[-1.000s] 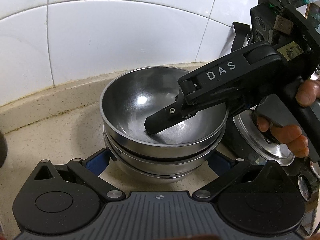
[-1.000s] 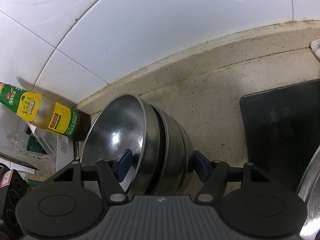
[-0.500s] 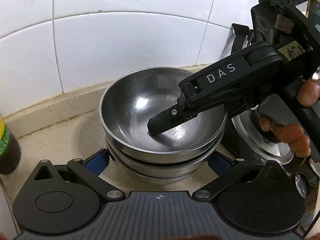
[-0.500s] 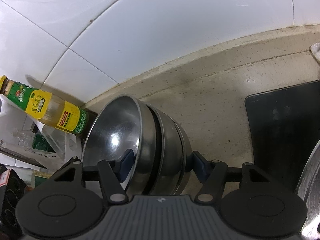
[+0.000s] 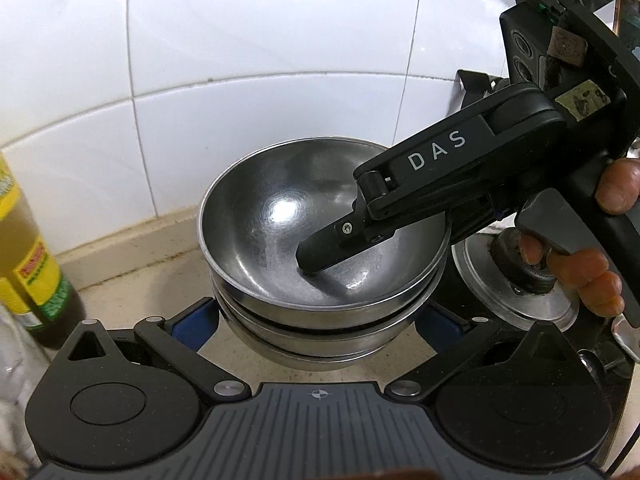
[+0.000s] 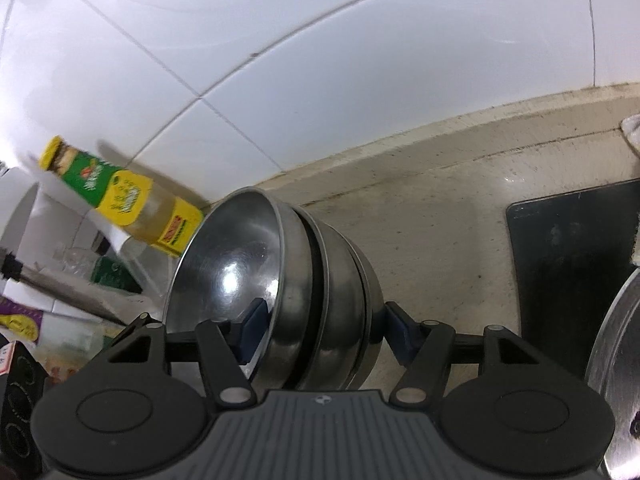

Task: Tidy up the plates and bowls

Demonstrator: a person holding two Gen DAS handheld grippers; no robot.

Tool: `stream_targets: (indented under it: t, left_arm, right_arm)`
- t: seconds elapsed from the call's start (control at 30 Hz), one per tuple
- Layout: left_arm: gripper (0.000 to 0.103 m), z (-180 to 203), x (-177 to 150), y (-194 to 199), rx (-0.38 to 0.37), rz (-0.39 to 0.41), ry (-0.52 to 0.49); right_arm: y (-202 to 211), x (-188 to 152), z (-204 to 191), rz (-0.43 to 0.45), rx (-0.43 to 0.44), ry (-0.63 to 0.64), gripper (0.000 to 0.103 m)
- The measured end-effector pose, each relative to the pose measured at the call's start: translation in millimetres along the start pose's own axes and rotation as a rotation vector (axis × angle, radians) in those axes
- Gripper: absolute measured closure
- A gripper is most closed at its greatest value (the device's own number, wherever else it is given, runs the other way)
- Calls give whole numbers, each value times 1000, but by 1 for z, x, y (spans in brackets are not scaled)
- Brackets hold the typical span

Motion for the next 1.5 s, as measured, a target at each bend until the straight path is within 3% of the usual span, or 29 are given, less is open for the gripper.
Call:
stream_targets:
  t: [0.4,1.5]
  left_arm:
    - [0,27,-15,50,84,38,9]
    - [0,69,-70,118,255,92,124]
  right_arm:
    - [26,-29,-32,15,27,74,44]
    - [57,-103,-85,-42,83,249,44]
Point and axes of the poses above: each gripper's, at about its wrist camera, not at the fingertips, and y roughly against the way its jaws point, z to its right, x to its top, the point moved 7 cm from there along -y, roughly the way its jaws point, and after that the axes turned 12 degrees about -z, right-handed, at the moved point
